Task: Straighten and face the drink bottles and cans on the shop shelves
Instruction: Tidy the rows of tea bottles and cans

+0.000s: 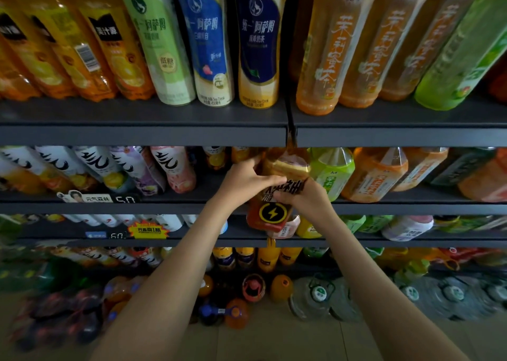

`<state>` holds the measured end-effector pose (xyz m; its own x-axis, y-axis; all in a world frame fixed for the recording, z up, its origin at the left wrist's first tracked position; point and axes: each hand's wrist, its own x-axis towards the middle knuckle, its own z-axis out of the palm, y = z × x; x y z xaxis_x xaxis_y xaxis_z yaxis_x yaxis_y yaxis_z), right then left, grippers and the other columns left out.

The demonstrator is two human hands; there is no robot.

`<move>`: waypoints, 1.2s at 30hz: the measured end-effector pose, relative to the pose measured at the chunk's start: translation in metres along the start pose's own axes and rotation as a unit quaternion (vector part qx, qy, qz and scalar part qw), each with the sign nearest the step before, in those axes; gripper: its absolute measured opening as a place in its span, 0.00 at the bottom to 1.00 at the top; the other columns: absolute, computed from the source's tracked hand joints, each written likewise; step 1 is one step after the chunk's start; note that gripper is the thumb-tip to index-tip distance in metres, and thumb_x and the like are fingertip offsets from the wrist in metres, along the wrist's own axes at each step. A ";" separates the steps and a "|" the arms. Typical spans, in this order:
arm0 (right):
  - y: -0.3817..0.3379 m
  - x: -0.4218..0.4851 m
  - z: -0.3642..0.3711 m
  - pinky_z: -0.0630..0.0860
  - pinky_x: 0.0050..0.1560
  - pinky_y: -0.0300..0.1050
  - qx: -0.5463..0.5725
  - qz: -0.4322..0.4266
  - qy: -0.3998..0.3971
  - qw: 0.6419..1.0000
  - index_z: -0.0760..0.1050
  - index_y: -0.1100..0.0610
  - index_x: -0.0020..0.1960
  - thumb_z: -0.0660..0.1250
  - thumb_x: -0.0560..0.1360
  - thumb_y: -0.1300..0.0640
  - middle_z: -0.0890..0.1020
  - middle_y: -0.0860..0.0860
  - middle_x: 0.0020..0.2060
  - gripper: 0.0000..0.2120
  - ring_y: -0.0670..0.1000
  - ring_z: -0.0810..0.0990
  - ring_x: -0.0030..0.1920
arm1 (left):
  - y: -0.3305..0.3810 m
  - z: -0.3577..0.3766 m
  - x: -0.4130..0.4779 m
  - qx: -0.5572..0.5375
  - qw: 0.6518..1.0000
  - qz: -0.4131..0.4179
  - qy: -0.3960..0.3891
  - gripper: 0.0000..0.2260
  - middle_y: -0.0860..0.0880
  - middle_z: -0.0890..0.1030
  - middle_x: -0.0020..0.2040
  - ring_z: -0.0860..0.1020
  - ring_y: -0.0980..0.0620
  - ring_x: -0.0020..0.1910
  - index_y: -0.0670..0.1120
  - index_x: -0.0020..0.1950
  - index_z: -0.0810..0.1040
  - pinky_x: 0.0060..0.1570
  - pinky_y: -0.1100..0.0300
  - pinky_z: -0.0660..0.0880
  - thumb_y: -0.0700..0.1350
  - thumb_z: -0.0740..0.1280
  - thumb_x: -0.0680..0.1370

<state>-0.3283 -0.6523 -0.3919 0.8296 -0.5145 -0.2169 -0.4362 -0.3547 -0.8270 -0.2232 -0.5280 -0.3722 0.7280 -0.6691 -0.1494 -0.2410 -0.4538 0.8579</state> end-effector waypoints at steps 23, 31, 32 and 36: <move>-0.010 0.003 0.017 0.64 0.29 0.28 -0.032 -0.025 0.071 0.997 0.72 0.59 0.58 0.75 0.69 0.53 0.76 0.46 0.43 0.22 0.46 0.74 0.42 | -0.023 0.000 -0.004 -0.116 0.992 0.003 0.042 0.25 0.54 0.80 0.59 0.76 0.56 0.59 0.50 0.65 0.74 0.63 0.54 0.72 0.54 0.74 0.71; -0.013 0.008 0.017 0.67 0.41 0.38 -0.015 -0.032 0.091 0.995 0.71 0.59 0.59 0.75 0.69 0.56 0.77 0.48 0.46 0.22 0.46 0.74 0.45 | -0.022 0.005 0.005 -0.131 0.990 0.008 0.055 0.29 0.51 0.78 0.62 0.75 0.52 0.62 0.50 0.70 0.69 0.64 0.54 0.71 0.52 0.74 0.71; -0.013 0.009 0.017 0.67 0.41 0.37 -0.013 -0.033 0.094 0.995 0.71 0.60 0.60 0.75 0.69 0.57 0.78 0.48 0.46 0.23 0.46 0.74 0.45 | -0.022 0.006 0.006 -0.135 0.989 0.012 0.055 0.30 0.51 0.78 0.62 0.75 0.52 0.62 0.50 0.70 0.68 0.64 0.54 0.71 0.51 0.74 0.71; -0.011 0.011 0.020 0.66 0.37 0.35 -0.008 -0.039 0.108 0.993 0.70 0.60 0.62 0.75 0.69 0.59 0.80 0.51 0.49 0.25 0.49 0.76 0.47 | -0.024 0.009 0.008 -0.134 0.989 0.021 0.064 0.30 0.51 0.78 0.63 0.74 0.52 0.63 0.52 0.71 0.66 0.64 0.54 0.71 0.47 0.74 0.71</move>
<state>-0.3072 -0.6388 -0.3959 0.7682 -0.6393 -0.0353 -0.3803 -0.4112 -0.8284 -0.2177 -0.5280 -0.3986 0.8002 -0.5966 -0.0613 -0.1078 -0.2437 0.9638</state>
